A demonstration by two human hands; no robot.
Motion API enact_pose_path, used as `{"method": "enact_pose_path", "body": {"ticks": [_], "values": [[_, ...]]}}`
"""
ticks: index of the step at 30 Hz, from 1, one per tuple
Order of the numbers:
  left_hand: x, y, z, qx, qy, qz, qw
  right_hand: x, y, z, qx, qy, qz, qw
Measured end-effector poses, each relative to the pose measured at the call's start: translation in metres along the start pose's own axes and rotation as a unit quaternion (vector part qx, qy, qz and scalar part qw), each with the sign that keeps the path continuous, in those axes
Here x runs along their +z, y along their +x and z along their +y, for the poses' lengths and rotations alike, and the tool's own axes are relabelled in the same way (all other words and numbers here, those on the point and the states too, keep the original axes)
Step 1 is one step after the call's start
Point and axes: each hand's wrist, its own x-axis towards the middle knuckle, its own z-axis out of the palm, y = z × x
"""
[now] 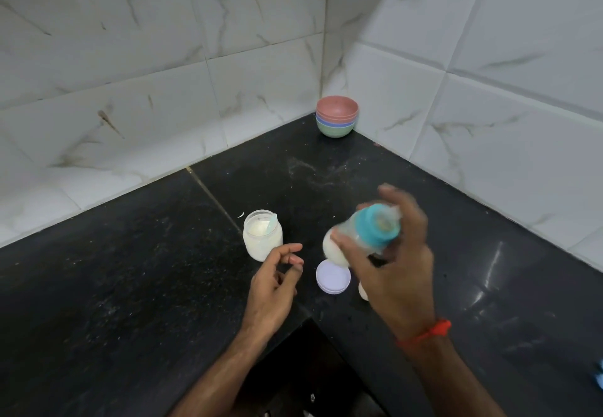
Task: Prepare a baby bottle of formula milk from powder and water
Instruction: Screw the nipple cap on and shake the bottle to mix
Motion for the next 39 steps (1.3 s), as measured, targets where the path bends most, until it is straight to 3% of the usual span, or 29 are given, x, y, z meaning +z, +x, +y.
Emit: {"method": "enact_pose_path", "body": {"ticks": [2, 3, 5, 6, 11, 15, 21, 22, 25, 26, 31, 32, 33, 35, 36, 37, 39], "values": [[-0.001, 0.001, -0.002, -0.008, -0.004, 0.014, 1.000, 0.001, 0.004, -0.003, -0.038, 0.014, 0.043, 0.998], [-0.001, 0.001, -0.004, -0.009, -0.006, 0.018, 1.000, 0.005, 0.004, 0.002, -0.028, 0.000, 0.025, 0.999], [0.001, -0.002, -0.004, -0.004, -0.008, 0.013, 1.000, 0.011, -0.002, 0.014, 0.042, -0.050, -0.092, 0.994], [0.001, -0.003, -0.003, 0.002, -0.007, 0.007, 1.000, 0.011, -0.007, 0.015, 0.053, -0.061, -0.113, 0.990], [0.002, -0.002, -0.004, 0.006, -0.001, 0.015, 1.000, 0.003, 0.004, -0.001, -0.044, 0.008, 0.037, 0.998], [0.003, -0.004, 0.001, 0.010, 0.008, 0.005, 1.000, 0.010, -0.003, 0.031, 0.048, -0.063, -0.105, 0.991], [0.003, 0.001, 0.003, 0.016, 0.014, 0.013, 1.000, 0.006, 0.006, 0.019, -0.010, 0.006, 0.022, 1.000], [0.003, 0.001, 0.003, 0.016, 0.013, 0.014, 1.000, 0.008, 0.007, 0.021, -0.013, 0.001, 0.016, 1.000], [0.004, 0.004, 0.007, 0.025, 0.004, 0.009, 1.000, 0.011, 0.003, 0.030, 0.020, -0.059, -0.125, 0.990], [0.005, 0.004, 0.009, 0.031, 0.002, 0.007, 1.000, 0.010, 0.003, 0.029, 0.019, -0.064, -0.133, 0.989], [0.004, 0.012, 0.016, 0.045, -0.001, 0.019, 0.999, 0.000, 0.019, -0.010, -0.084, 0.079, 0.104, 0.988], [0.004, 0.012, 0.017, 0.049, -0.002, 0.021, 0.999, 0.001, 0.020, -0.007, -0.088, 0.050, 0.113, 0.988], [0.005, 0.013, 0.019, 0.051, -0.005, 0.021, 0.998, 0.004, 0.020, 0.000, -0.067, 0.011, 0.074, 0.995], [0.006, 0.013, 0.022, 0.058, -0.009, 0.018, 0.998, 0.009, 0.010, 0.014, 0.019, -0.040, -0.093, 0.995], [0.006, 0.012, 0.022, 0.062, -0.007, 0.015, 0.998, 0.008, 0.004, 0.016, 0.037, -0.054, -0.127, 0.990], [0.006, 0.012, 0.023, 0.067, -0.007, 0.012, 0.998, 0.007, 0.003, 0.012, 0.033, -0.043, -0.107, 0.993], [0.006, 0.013, 0.023, 0.068, -0.012, 0.017, 0.997, 0.001, 0.008, -0.002, -0.015, 0.037, 0.005, 0.999]]}}
